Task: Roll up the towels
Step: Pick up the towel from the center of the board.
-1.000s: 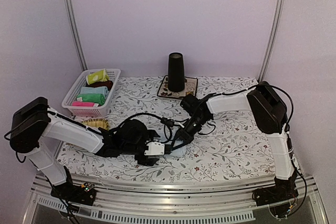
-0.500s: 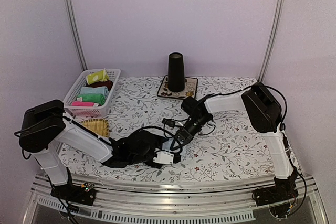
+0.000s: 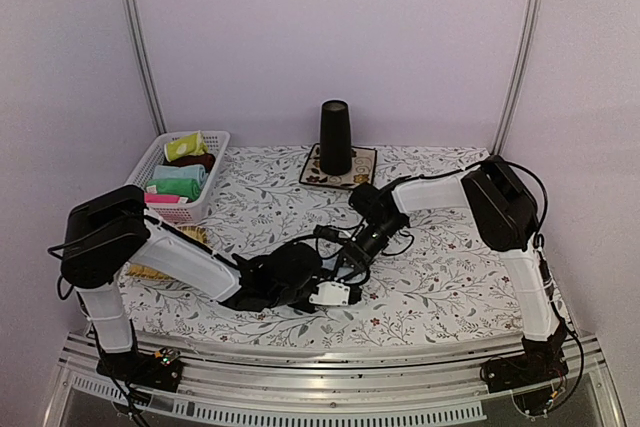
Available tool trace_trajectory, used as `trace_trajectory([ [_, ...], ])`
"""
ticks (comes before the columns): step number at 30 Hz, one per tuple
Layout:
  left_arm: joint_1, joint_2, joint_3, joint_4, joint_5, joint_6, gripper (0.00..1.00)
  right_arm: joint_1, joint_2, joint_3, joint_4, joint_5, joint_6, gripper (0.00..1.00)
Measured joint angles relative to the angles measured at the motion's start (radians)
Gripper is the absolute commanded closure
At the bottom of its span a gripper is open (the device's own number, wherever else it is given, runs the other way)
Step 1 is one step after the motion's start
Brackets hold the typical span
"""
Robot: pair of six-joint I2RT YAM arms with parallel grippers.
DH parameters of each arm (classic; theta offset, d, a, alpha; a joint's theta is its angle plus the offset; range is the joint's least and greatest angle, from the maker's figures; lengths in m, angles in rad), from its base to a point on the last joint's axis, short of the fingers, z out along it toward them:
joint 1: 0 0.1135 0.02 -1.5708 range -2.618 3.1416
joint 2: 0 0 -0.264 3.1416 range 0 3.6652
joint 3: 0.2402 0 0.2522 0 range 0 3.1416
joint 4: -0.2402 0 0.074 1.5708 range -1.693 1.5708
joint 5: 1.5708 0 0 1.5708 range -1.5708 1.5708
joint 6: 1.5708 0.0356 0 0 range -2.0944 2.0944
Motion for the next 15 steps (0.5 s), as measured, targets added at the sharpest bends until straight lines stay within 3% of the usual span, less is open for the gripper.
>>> trace_trajectory([
  [2, 0.001, 0.007, 0.025, -0.04, 0.004, -0.011, 0.78, -0.005, 0.0, 0.0, -0.007, 0.002, 0.001, 0.83],
  [7, 0.005, 0.031, 0.09, -0.122, 0.021, -0.049, 1.0, -0.02, -0.021, -0.014, -0.019, 0.018, -0.002, 0.44],
  [12, 0.027, 0.037, 0.122, -0.178, 0.061, -0.074, 1.0, -0.04, -0.143, -0.098, 0.012, 0.095, 0.001, 0.24],
  [14, 0.041, 0.027, 0.126, -0.197, 0.086, -0.078, 1.0, -0.064, -0.212, -0.139, 0.019, 0.121, 0.012, 0.01],
  [15, 0.051, 0.021, 0.129, -0.211, 0.101, -0.078, 1.0, -0.089, -0.263, -0.168, 0.027, 0.133, 0.017, 0.01],
])
